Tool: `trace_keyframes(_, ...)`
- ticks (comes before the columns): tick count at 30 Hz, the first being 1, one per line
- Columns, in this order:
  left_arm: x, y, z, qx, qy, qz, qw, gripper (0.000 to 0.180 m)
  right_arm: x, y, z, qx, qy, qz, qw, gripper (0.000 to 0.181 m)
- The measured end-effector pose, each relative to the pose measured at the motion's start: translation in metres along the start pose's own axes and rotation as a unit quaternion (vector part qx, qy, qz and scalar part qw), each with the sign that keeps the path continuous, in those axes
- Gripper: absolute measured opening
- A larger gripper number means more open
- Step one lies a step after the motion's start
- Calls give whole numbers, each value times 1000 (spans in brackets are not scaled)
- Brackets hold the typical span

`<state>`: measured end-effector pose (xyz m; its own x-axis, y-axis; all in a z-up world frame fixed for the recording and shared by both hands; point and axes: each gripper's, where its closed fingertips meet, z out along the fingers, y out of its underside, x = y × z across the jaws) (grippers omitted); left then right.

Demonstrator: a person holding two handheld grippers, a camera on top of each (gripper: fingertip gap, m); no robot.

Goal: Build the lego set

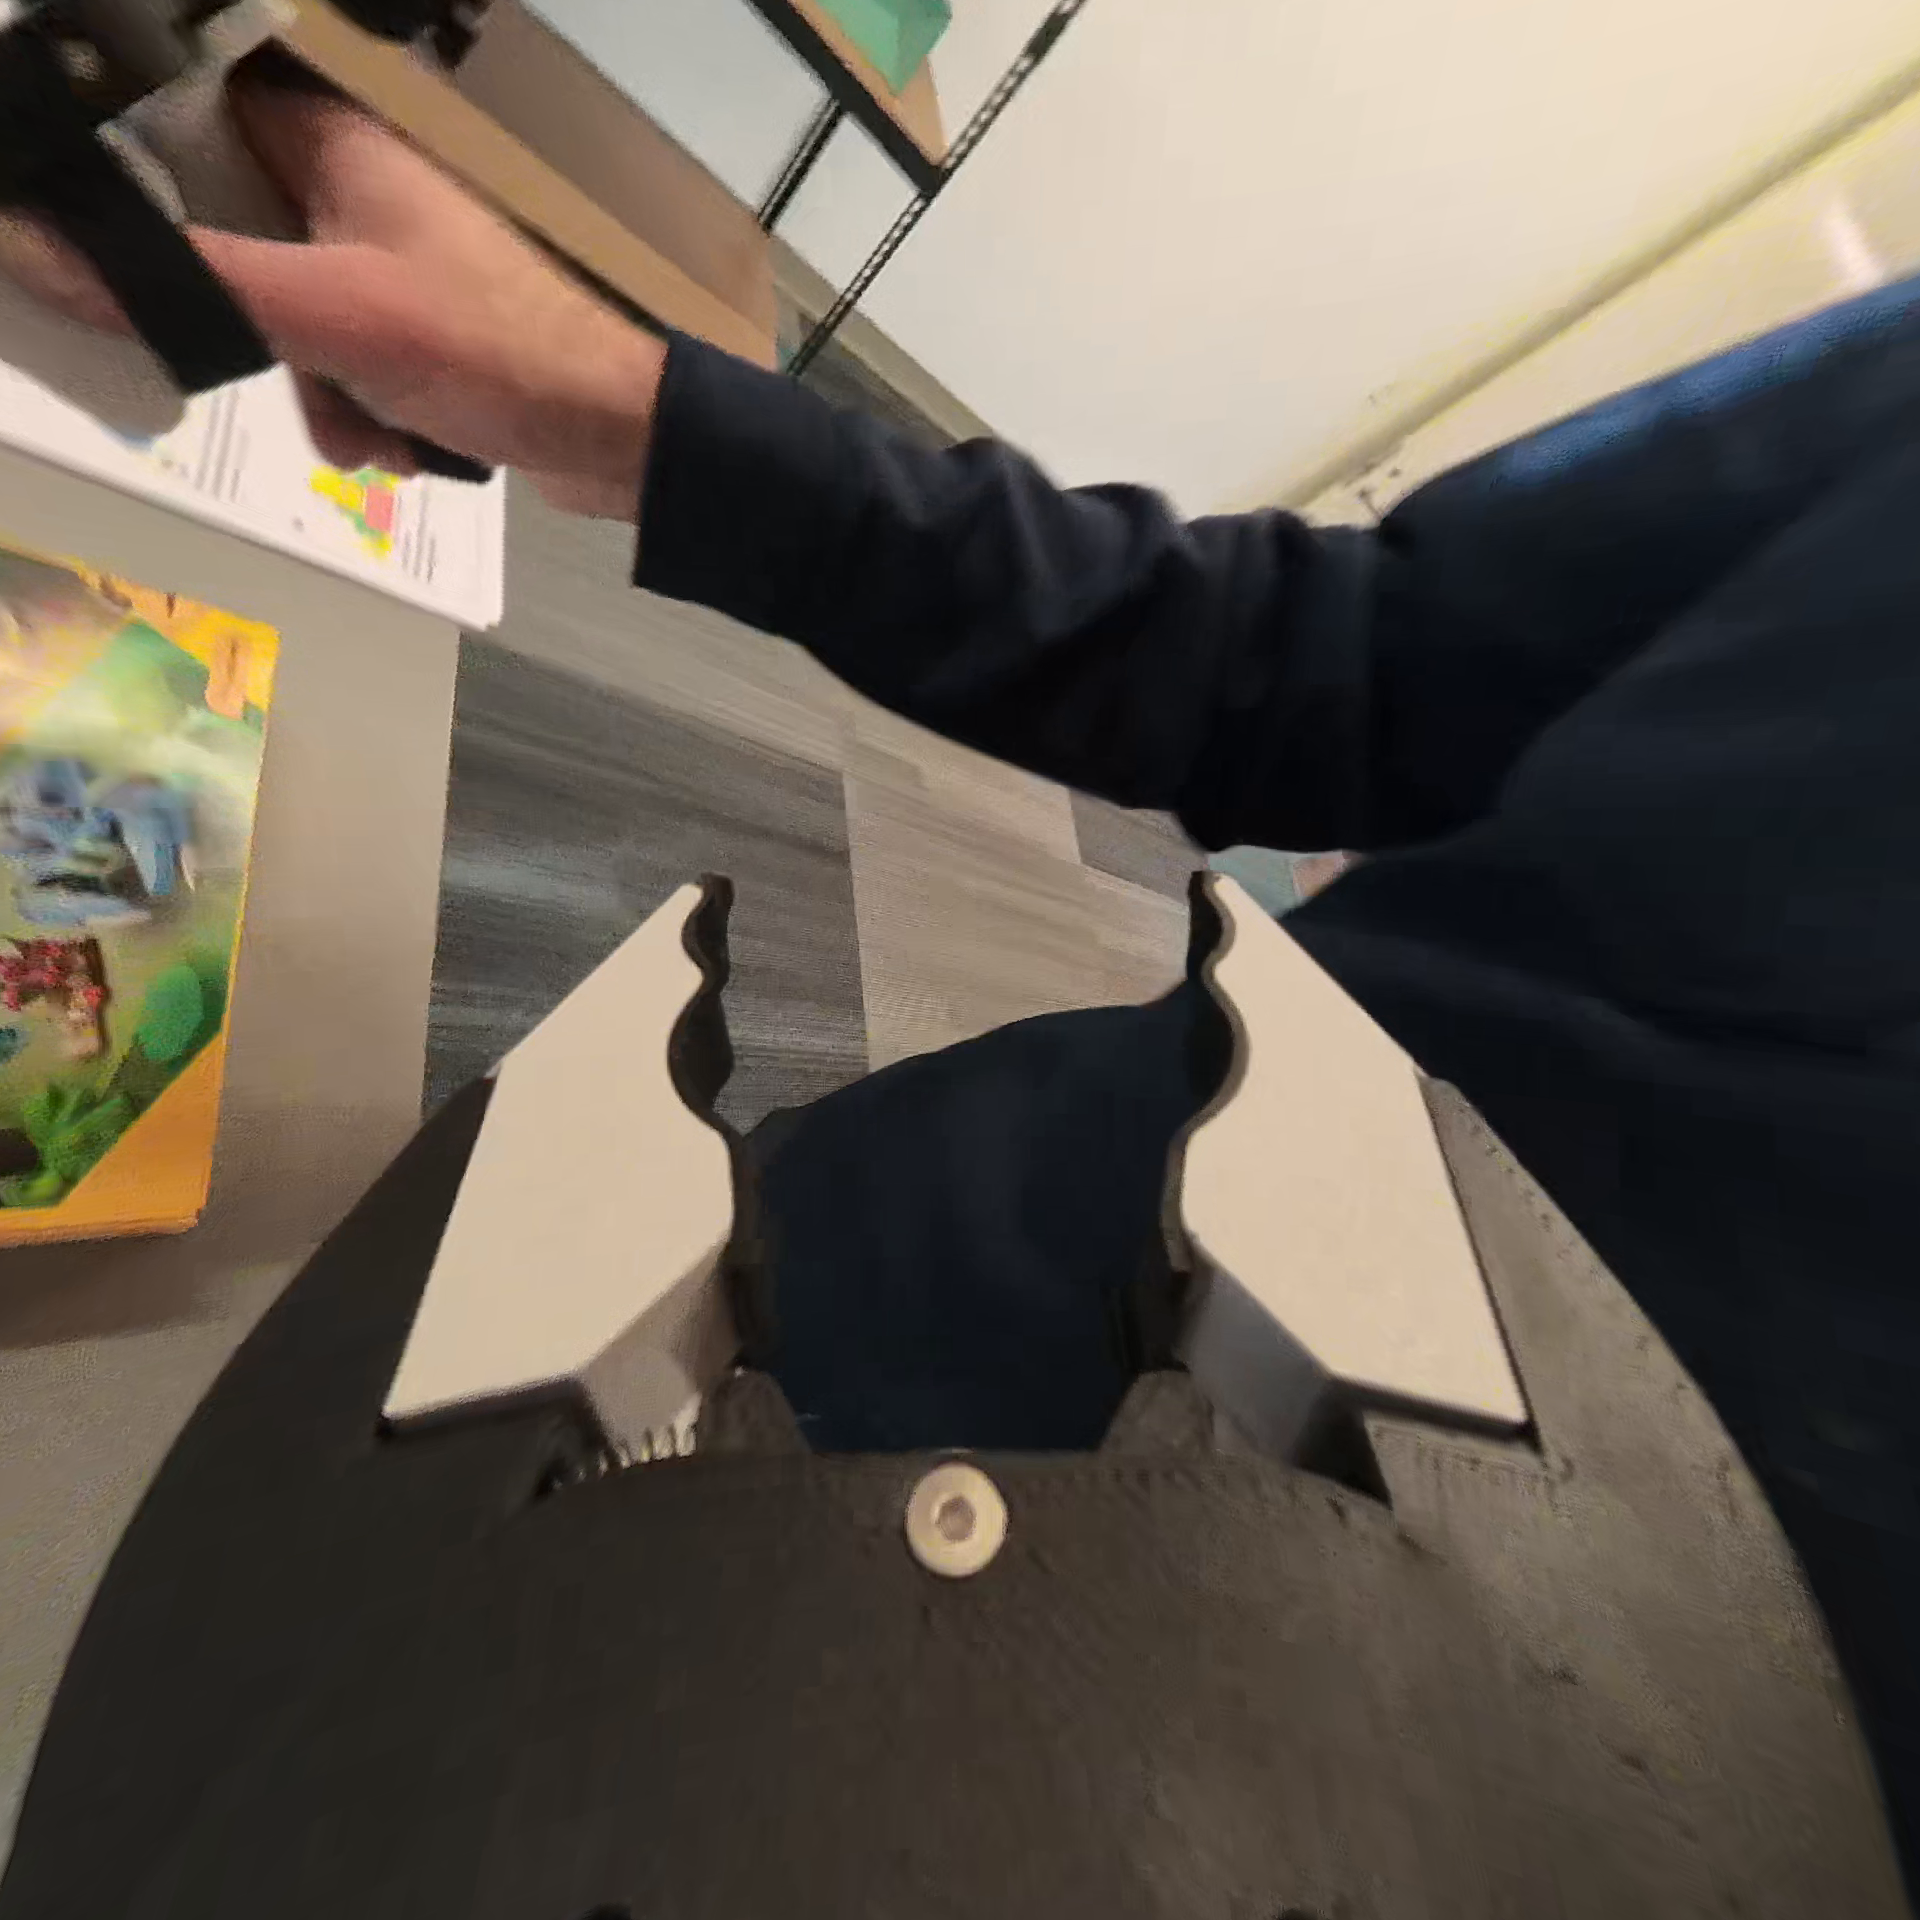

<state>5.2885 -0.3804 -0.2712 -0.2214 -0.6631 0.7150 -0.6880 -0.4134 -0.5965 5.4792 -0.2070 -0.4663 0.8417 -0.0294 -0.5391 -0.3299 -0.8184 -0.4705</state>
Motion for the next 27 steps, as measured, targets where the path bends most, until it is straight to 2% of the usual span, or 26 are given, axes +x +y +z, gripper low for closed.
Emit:
trace_keyframes(3, -78, 30, 42, -35, -67, -73, 994, 105, 55, 40, 22, -45, 58, -9, 997, 131)
trace_keyframes(5, -116, 38, 62, -5, -86, -128, 988, 109, 85, 67, 36, -83, 90, -19, 992, 138)
trace_keyframes(6, -143, 46, 67, 8, -119, -151, 981, 117, 97, 81, 42, -105, 102, -19, 989, 141)
trace_keyframes(8, -193, 66, 71, 23, -182, -187, 965, 123, 113, 106, 54, -144, 114, -24, 983, 134)
trace_keyframes(10, -239, 96, 69, 1, -246, -210, 946, 136, 109, 126, 66, -176, 89, -29, 980, 120)
trace_keyframes(11, -255, 112, 70, -15, -259, -231, 938, 141, 104, 131, 71, -177, 80, -34, 980, 126)
trace_keyframes(12, -269, 126, 70, -26, -267, -250, 930, 143, 104, 135, 74, -176, 89, -45, 979, 130)
trace_keyframes(15, -290, 149, 81, -18, -228, -322, 919, 145, 100, 145, 72, -189, 95, -44, 976, 108)
trace_keyframes(17, -298, 158, 87, -12, -214, -345, 914, 157, 89, 150, 71, -186, 62, -23, 980, 108)
trace_keyframes(20, -304, 168, 84, -28, -222, -343, 912, 150, 79, 164, 68, -208, 49, -32, 976, 116)
trace_keyframes(23, -291, 175, 83, -48, -186, -367, 910, 154, 71, 180, 59, -233, 32, -21, 972, 116)
trace_keyframes(27, -268, 207, 85, -83, -159, -396, 901, 134, 59, 209, 46, -250, 14, -14, 968, 110)
